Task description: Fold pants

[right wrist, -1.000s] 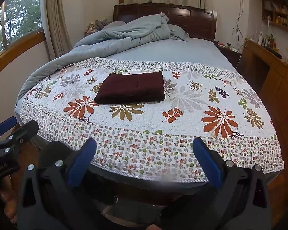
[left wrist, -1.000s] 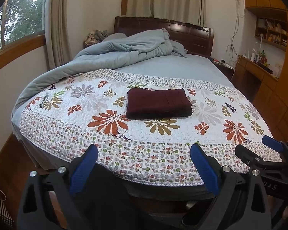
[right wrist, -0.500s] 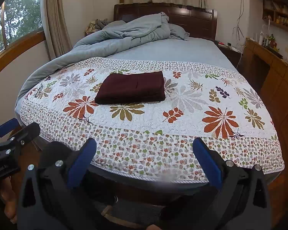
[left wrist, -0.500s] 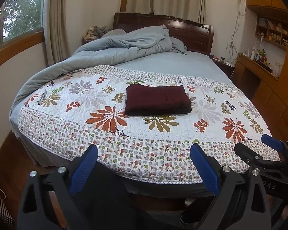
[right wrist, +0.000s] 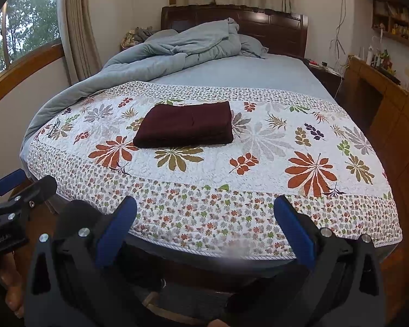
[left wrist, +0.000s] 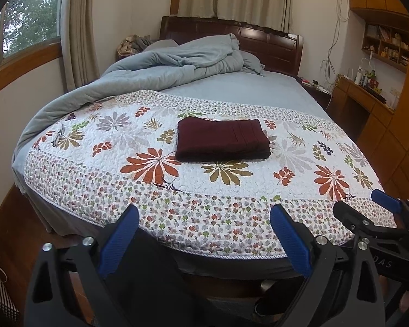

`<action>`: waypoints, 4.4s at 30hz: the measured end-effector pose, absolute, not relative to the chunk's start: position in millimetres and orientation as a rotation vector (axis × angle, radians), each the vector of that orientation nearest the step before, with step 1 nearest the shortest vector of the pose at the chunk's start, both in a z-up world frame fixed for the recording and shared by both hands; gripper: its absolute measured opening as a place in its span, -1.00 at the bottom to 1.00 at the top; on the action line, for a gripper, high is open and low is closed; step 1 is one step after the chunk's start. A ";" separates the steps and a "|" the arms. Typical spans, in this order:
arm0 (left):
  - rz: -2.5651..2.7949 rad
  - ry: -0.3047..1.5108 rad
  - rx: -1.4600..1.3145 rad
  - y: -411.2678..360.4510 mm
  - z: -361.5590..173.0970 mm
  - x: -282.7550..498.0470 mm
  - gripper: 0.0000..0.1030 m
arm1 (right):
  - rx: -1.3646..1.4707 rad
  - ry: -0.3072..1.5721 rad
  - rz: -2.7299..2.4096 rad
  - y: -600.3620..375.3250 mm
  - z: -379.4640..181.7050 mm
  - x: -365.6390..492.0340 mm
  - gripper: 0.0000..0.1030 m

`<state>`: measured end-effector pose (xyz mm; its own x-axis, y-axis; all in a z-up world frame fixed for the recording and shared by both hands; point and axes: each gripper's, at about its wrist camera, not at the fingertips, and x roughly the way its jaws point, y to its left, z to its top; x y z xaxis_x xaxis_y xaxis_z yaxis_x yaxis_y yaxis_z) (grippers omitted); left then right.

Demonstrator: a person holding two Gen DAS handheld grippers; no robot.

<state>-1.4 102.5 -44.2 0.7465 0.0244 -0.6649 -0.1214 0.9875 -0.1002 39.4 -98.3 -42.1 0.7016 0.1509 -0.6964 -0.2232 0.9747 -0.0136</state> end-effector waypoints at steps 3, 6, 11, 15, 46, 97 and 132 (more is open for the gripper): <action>0.079 0.731 -0.140 102.2 -46.3 -0.2 0.89 | -0.097 0.766 0.206 -99.0 -42.2 40.0 0.94; 0.079 0.734 -0.138 102.2 -47.3 0.6 0.89 | -0.092 0.767 0.207 -99.9 -42.8 40.5 0.94; 0.079 0.739 -0.138 101.9 -49.7 0.5 0.89 | -0.093 0.769 0.209 -99.5 -44.1 40.8 0.94; 0.078 0.742 -0.136 101.7 -50.4 0.9 0.89 | -0.089 0.769 0.208 -100.9 -44.6 41.0 0.94; 0.083 0.748 -0.134 103.4 -51.4 1.1 0.89 | -0.093 0.773 0.210 -99.4 -47.2 39.9 0.94; 0.115 0.726 -0.120 105.3 -42.6 -3.0 0.88 | -0.099 0.769 0.218 -97.3 -44.9 39.3 0.94; 0.162 0.746 -0.114 108.0 -51.4 -0.4 0.88 | -0.090 0.781 0.211 -101.1 -50.9 39.7 0.94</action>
